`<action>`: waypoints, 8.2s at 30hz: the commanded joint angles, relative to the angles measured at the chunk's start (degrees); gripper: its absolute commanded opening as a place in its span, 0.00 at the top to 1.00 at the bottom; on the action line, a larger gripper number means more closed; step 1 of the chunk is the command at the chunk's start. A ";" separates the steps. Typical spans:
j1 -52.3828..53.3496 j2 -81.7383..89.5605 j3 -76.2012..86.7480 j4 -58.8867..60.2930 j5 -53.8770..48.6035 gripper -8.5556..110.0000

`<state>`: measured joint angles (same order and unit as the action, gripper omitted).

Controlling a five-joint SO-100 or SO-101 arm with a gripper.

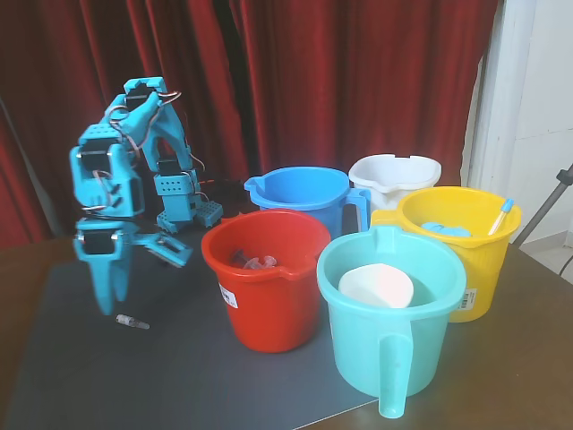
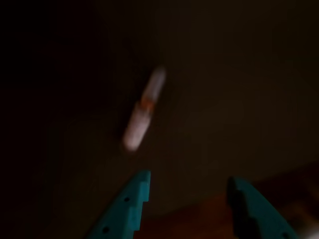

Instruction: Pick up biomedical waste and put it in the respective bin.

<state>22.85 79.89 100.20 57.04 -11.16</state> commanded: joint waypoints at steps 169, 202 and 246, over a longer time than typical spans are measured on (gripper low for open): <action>-51.68 14.94 -32.61 42.98 40.08 0.93; -55.90 27.07 -31.99 44.12 47.02 0.84; -22.85 99.84 67.85 14.41 30.76 0.93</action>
<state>-1.58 179.65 167.96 70.14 20.04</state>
